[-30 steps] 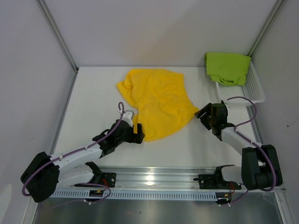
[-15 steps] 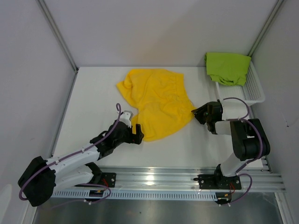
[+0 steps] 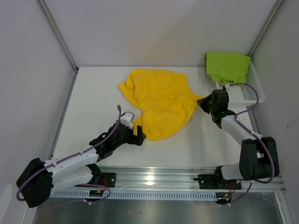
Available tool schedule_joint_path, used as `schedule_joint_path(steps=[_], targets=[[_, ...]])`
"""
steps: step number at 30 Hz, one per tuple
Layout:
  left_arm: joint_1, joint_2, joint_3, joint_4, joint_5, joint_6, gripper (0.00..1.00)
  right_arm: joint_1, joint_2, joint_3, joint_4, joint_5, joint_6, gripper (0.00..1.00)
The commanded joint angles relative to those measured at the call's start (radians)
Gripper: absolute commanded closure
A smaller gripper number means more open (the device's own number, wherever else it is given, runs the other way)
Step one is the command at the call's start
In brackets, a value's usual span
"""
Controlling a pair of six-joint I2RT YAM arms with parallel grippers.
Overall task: Fold and stack the shorts
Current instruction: Flatten the shorts out
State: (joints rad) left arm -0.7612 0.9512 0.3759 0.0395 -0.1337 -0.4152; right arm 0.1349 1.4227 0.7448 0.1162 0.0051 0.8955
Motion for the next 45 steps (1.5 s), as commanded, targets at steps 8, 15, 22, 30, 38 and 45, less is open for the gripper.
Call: schedule_joint_path(steps=[8,15,22,30,38,45], targets=[[-0.262,0.19,0.282,-0.073,-0.256,0.108,0.01,0.008,-0.056,0.356,-0.492,0.101,-0.076,1.0],[-0.421,0.456,0.518,-0.078,-0.406,0.154,0.01,0.035,-0.065,0.438,-0.59,0.121,-0.046,1.0],[-0.503,0.636,0.667,0.028,-0.412,0.199,0.01,0.046,-0.102,0.45,-0.612,0.127,-0.03,1.0],[-0.56,0.777,0.793,0.037,-0.466,0.242,0.01,0.052,-0.088,0.452,-0.612,0.095,-0.004,1.0],[-0.558,0.98,0.975,-0.147,-0.659,0.182,0.07,0.057,-0.103,0.455,-0.607,0.081,0.008,1.0],[-0.527,1.052,1.029,-0.266,-0.721,0.107,0.49,0.048,-0.111,0.458,-0.615,0.081,0.006,1.0]])
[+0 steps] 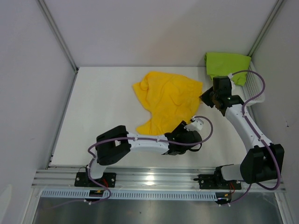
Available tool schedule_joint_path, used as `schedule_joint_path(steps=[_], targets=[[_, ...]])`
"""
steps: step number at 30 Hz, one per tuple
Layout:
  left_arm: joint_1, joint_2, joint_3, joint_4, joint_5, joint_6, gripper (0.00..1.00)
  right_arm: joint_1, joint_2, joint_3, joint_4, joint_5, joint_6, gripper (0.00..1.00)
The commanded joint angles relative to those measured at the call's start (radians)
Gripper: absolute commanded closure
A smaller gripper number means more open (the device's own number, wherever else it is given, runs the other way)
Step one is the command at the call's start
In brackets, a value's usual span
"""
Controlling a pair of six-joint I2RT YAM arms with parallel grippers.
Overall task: Fold and stack the shorts
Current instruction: Flatten the shorts out
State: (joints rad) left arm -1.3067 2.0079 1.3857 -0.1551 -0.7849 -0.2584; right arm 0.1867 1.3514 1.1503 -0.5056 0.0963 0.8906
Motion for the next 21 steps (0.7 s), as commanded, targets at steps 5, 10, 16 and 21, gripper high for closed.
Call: schedule_joint_path(steps=[5,10,16,21], targets=[[0.035,-0.072,-0.118,-0.101,-0.108,-0.126,0.51,-0.052,-0.029,0.06,0.007,-0.035,0.01,1.0],[0.049,-0.176,-0.204,-0.231,-0.201,-0.257,0.56,-0.088,-0.023,0.058,0.013,-0.05,0.005,1.0],[0.102,-0.322,-0.298,-0.362,-0.232,-0.303,0.83,-0.116,0.0,0.032,0.029,-0.07,0.004,1.0],[0.149,-0.442,-0.317,-0.501,-0.287,-0.323,0.85,-0.118,0.009,-0.006,0.053,-0.078,0.008,1.0]])
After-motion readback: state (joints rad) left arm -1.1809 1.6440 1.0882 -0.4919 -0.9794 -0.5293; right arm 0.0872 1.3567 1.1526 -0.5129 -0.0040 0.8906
